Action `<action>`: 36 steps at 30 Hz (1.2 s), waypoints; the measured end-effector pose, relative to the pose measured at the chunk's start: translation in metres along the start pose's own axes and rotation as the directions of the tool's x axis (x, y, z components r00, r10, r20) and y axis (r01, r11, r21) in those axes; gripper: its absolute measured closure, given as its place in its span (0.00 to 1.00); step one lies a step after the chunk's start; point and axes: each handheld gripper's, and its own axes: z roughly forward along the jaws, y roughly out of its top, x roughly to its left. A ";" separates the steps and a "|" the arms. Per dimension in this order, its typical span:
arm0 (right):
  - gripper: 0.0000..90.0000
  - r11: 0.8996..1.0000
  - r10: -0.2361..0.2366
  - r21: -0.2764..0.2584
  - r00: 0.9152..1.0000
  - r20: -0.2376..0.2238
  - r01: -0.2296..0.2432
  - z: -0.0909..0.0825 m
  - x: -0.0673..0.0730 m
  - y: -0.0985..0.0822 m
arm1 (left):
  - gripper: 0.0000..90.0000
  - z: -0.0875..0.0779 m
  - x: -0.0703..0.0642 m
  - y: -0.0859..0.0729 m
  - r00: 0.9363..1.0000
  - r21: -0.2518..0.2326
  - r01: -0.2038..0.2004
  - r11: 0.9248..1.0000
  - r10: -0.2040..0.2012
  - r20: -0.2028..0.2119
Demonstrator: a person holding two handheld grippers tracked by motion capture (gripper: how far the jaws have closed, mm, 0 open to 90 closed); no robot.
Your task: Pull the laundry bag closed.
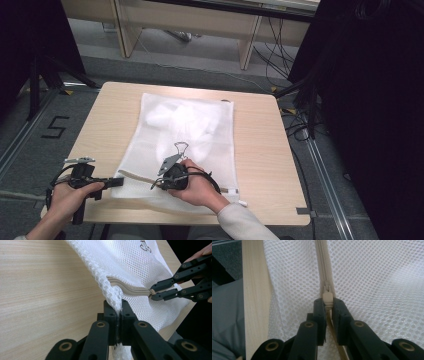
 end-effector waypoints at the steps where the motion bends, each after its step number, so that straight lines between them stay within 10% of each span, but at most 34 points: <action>1: 0.92 1.000 -0.001 0.001 1.000 0.000 0.001 0.000 0.000 0.000 | 0.95 0.000 0.000 0.000 1.000 0.002 -0.001 1.000 0.001 0.000; 36: 0.92 0.999 0.031 0.025 0.999 0.020 -0.031 -0.018 -0.010 -0.021 | 0.95 -0.001 0.002 0.000 1.000 0.003 0.004 1.000 -0.004 -0.018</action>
